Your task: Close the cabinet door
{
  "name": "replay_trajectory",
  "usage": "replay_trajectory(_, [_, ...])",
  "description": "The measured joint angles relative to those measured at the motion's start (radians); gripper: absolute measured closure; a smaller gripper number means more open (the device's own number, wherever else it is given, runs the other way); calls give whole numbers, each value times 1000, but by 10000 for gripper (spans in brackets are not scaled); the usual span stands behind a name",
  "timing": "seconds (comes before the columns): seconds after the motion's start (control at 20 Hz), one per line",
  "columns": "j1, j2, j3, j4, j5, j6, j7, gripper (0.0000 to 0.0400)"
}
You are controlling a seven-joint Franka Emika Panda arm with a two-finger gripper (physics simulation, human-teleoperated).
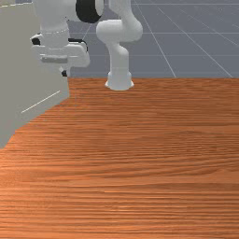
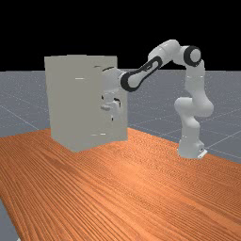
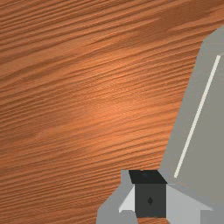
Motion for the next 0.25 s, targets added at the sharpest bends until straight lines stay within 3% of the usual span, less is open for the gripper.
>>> replay_trajectory(0.25, [5, 26, -121, 11, -11, -1, -45, 400])
